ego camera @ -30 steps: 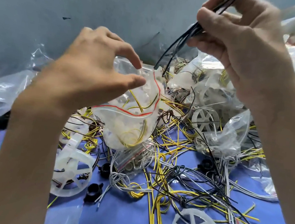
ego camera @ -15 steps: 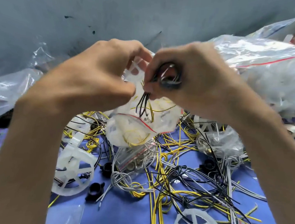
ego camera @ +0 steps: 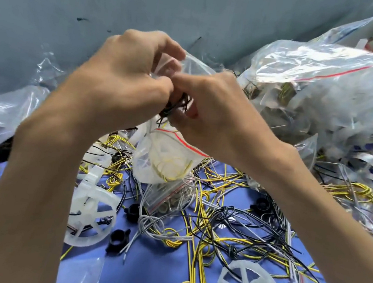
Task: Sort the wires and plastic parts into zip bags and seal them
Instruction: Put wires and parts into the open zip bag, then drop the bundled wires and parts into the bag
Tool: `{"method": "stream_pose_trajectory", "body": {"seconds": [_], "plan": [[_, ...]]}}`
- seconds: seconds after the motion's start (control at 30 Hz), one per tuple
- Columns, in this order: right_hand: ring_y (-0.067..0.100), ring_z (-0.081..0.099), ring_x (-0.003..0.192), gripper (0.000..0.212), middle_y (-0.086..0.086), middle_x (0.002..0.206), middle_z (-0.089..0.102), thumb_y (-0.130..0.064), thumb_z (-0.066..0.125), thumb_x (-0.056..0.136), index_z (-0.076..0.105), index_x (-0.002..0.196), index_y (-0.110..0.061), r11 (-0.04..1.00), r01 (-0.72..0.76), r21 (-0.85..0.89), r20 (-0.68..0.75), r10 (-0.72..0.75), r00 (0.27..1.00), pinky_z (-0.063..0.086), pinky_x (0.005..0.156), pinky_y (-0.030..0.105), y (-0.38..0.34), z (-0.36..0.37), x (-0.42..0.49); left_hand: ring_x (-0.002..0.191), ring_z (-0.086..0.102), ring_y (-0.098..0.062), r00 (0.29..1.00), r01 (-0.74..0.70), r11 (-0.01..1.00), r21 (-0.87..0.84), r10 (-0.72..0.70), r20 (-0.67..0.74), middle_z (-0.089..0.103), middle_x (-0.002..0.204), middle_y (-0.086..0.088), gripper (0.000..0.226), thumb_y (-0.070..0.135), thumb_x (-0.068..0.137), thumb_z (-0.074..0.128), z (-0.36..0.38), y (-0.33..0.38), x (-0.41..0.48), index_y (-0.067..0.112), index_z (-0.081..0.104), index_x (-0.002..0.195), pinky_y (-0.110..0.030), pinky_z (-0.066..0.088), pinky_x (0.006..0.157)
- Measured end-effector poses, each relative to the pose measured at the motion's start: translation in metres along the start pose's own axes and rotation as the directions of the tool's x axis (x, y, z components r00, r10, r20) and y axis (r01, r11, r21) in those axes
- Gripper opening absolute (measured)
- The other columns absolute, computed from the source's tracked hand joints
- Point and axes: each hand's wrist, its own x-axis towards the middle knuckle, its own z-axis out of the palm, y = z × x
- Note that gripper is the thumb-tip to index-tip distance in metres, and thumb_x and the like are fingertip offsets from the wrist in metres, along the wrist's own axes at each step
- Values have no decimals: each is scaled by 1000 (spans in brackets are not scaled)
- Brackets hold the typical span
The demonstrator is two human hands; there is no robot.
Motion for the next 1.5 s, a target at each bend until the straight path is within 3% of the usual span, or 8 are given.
{"method": "stream_pose_trajectory", "body": {"seconds": [0.1, 0.2, 0.53, 0.8, 1.07, 1.17, 1.27, 1.5], "plan": [[28, 61, 97, 37, 4, 102, 70, -33, 64, 83, 62, 117, -19, 981, -41, -188, 258, 89, 962, 47, 82, 37, 17, 0, -1, 98, 63, -2, 1000, 12, 1000, 2, -12, 1, 69, 98, 13, 40, 3, 81, 51, 2, 0, 0, 29, 64, 109, -19, 49, 89], [14, 60, 99, 54, 5, 121, 64, -20, 65, 79, 53, 132, -19, 999, -51, -8, 283, 51, 958, 47, 83, 25, 20, -13, 1, 98, 62, -4, 999, 34, 999, 24, -33, -10, 69, 100, 13, 37, 6, 83, 52, 3, 1, 2, 30, 64, 109, -11, 43, 80], [16, 58, 96, 32, -1, 112, 62, -9, 51, 80, 73, 100, -20, 993, 114, 15, 287, -113, 951, 48, 82, 37, 8, -11, 0, 99, 66, -15, 990, 114, 993, -34, -117, -75, 71, 98, 3, 37, 32, 62, 45, -4, -9, 4, 34, 63, 94, -37, 50, 96], [25, 41, 123, 61, 0, 133, 56, -7, 38, 78, 51, 136, -22, 992, 79, -99, 388, -34, 921, 40, 100, 40, 12, -4, -1, 99, 65, -15, 992, 114, 992, -47, -116, -44, 70, 100, 3, 34, 31, 63, 43, -1, -13, 6, 34, 61, 91, -38, 50, 96], [19, 44, 66, 15, 2, 68, 56, -3, 48, 71, 63, 73, -3, 937, 301, 174, -156, -276, 948, 43, 60, 38, -25, -3, -11, 93, 66, -19, 976, 176, 981, -83, -185, -118, 70, 91, 7, 30, 17, 73, 54, -2, -31, 15, 26, 65, 99, -42, 51, 94], [24, 49, 63, 11, 0, 68, 54, -13, 50, 81, 61, 80, -13, 932, 344, 117, 329, -363, 872, 45, 56, 36, -36, 8, -20, 99, 66, -16, 968, 207, 975, -86, -217, -130, 70, 92, 9, 37, 24, 61, 41, -5, -37, 16, 28, 62, 91, -38, 49, 98], [25, 57, 94, 35, 3, 108, 59, -26, 49, 91, 52, 126, -30, 956, 293, -7, 758, -186, 626, 52, 72, 37, -32, 25, -32, 99, 66, -14, 964, 222, 970, -95, -233, -124, 69, 90, 12, 33, 26, 60, 41, -6, -39, 17, 29, 61, 86, -36, 48, 99], [23, 47, 120, 47, 3, 130, 53, -34, 55, 92, 44, 138, -31, 957, 286, 40, 868, -176, 465, 46, 88, 34, -29, 43, -40, 100, 66, -15, 973, 198, 976, -93, -207, -98, 70, 96, 6, 42, 26, 61, 39, -3, -36, 17, 27, 61, 97, -36, 47, 99]]}}
